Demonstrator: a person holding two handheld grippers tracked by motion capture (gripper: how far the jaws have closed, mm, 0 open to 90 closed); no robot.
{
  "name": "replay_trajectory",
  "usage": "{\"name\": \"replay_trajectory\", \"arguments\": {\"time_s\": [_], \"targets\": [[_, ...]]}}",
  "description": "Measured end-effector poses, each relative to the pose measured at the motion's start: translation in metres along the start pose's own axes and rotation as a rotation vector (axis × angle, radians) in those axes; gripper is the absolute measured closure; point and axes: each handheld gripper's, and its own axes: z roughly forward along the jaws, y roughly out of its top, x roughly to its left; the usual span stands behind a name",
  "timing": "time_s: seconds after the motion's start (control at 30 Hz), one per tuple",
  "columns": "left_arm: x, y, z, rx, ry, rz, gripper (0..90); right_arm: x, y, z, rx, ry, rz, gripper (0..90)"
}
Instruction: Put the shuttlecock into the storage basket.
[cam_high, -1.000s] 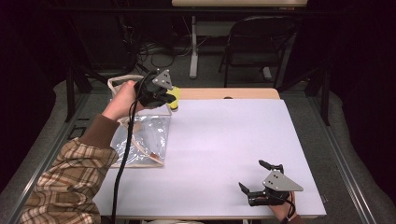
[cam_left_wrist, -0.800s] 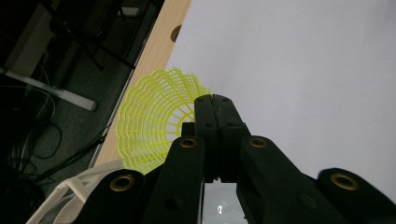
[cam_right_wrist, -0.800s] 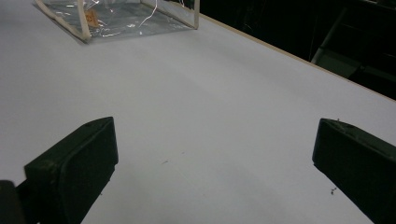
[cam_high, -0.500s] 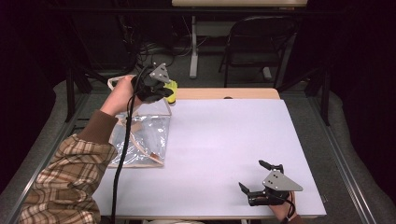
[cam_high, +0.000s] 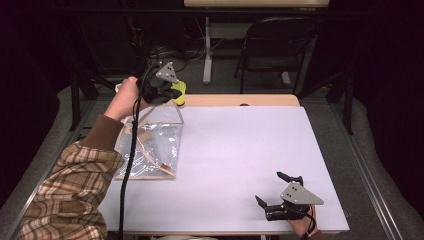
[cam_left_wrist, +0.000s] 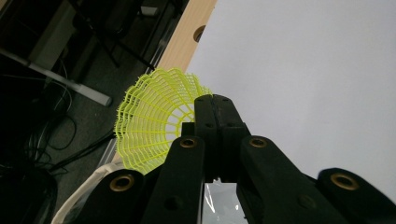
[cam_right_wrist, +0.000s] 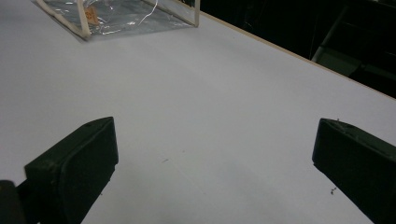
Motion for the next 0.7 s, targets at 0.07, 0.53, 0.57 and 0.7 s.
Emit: {"name": "replay_trajectory", "arguments": {"time_s": [0.07,0.53,0.57,0.7], "targets": [[0.0,0.0,0.0,-0.001,0.005,-0.005,90.0,0.0,0.0,0.0,0.0,0.0,0.0,0.0],[0.012,0.0,-0.008,0.001,0.022,-0.026,90.0,0.0,0.0,0.0,0.001,-0.002,0.001,0.0],[0.012,0.0,-0.008,0.001,0.022,-0.026,90.0,0.0,0.0,0.0,0.001,-0.002,0.0,0.0],[0.016,-0.001,-0.01,-0.003,0.032,-0.037,90.0,0.0,0.0,0.0,0.001,-0.001,0.0,0.0]]}}
